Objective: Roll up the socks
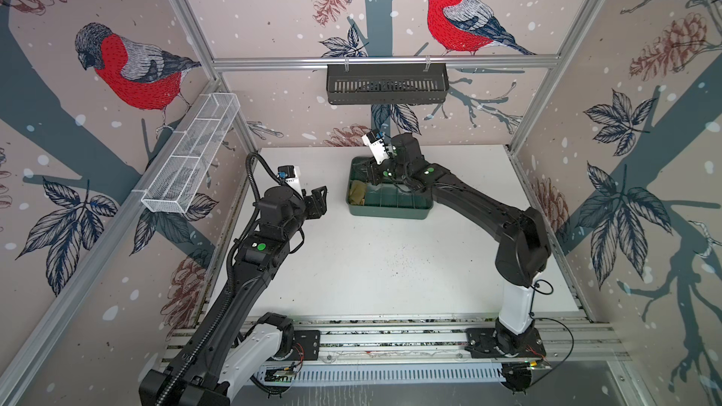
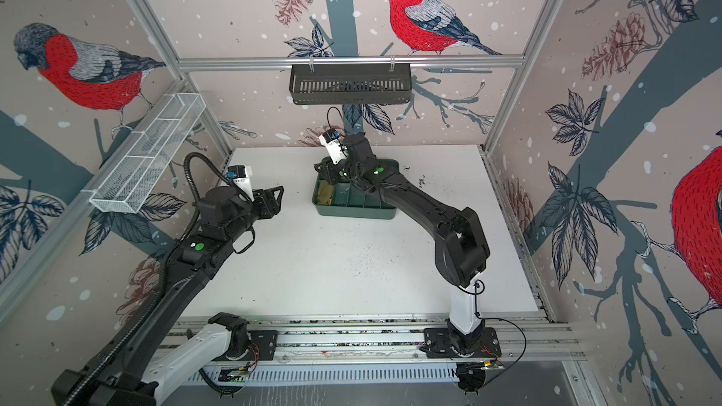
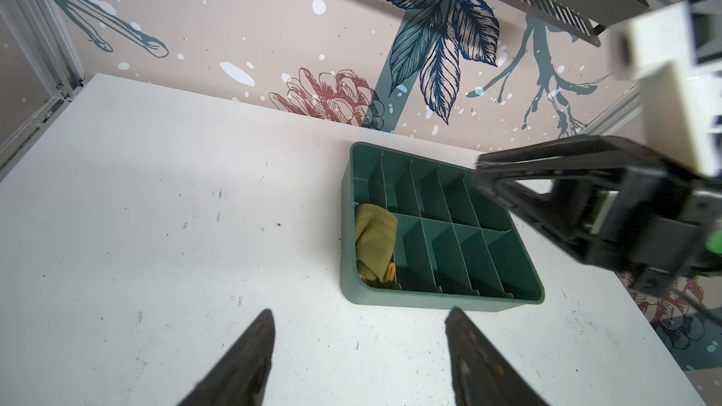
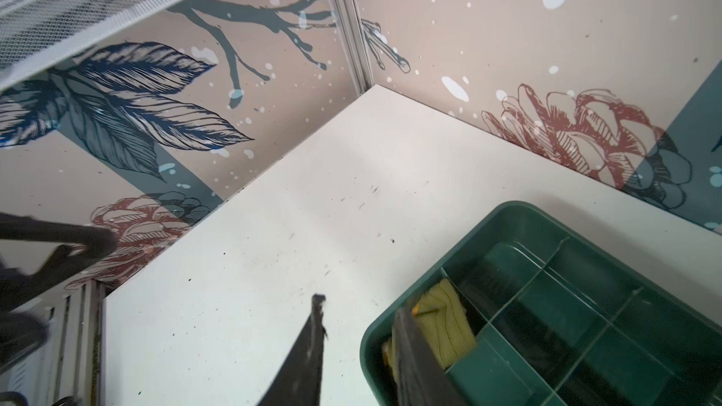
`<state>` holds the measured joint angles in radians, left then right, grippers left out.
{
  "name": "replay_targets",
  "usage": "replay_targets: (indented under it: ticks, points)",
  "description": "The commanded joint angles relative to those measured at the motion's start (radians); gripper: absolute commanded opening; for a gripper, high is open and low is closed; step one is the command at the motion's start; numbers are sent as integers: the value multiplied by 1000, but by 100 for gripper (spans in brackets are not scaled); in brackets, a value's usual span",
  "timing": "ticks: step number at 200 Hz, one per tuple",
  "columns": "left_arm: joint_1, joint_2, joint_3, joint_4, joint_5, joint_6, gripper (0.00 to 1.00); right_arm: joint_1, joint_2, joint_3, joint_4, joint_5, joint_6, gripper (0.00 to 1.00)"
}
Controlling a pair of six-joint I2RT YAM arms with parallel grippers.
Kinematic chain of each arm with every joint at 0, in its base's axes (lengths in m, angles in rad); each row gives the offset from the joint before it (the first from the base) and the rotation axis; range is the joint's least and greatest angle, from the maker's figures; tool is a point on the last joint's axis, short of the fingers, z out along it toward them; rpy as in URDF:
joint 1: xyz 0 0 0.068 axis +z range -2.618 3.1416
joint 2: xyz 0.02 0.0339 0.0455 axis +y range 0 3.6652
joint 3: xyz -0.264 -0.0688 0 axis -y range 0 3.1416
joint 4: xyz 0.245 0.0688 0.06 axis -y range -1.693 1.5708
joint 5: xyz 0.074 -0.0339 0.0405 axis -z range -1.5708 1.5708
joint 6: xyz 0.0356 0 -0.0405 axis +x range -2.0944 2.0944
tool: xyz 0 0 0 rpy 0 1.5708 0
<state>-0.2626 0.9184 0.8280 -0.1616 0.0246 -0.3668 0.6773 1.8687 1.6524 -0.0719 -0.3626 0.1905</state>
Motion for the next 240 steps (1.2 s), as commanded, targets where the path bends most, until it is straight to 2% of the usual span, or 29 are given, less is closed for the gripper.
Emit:
replay_targets:
  ticks: [1, 27, 48, 62, 79, 90, 105, 133, 155, 177, 193, 220, 227, 240]
  points:
    - [2, 2, -29, 96, -21, 3, 70, -46, -116, -132, 125, -47, 81, 33]
    - [2, 12, -70, 161, -65, 24, 75, -161, -339, -386, 202, -21, 140, 34]
    - [3, 29, -92, 214, -108, 54, 84, -236, -551, -550, 150, 130, 100, 40]
    - [4, 34, -110, 263, -166, 81, 96, -284, -698, -648, 114, 241, 75, 50]
    - [4, 32, -151, 353, -254, 117, 97, -349, -851, -772, 112, 371, 49, 61]
    - [6, 27, -199, 432, -331, 133, 97, -406, -932, -838, 114, 398, 44, 65]
    - [7, 19, -279, 562, -380, 209, 97, -487, -1006, -916, 142, 445, 80, 69]
    - [9, 69, -455, 827, -500, 331, 97, -600, -1017, -1018, 183, 471, 156, 69]
    - [17, 182, -528, 1000, -560, 365, 97, -633, -973, -1089, 233, 515, 161, 69]
    - [20, 333, -624, 1301, -628, 441, 97, -649, -930, -1127, 268, 544, 149, 71]
    - [23, 463, -683, 1525, -634, 485, 97, -654, -905, -1144, 299, 565, 135, 71]
    - [39, 676, -735, 1873, -614, 488, 97, -655, -880, -1171, 376, 594, 119, 73]
    - [43, 658, -750, 1871, -602, 466, 97, -656, -877, -1182, 403, 605, 111, 73]
    - [69, 613, -751, 1762, -536, 425, 97, -656, -873, -1211, 462, 629, 94, 74]
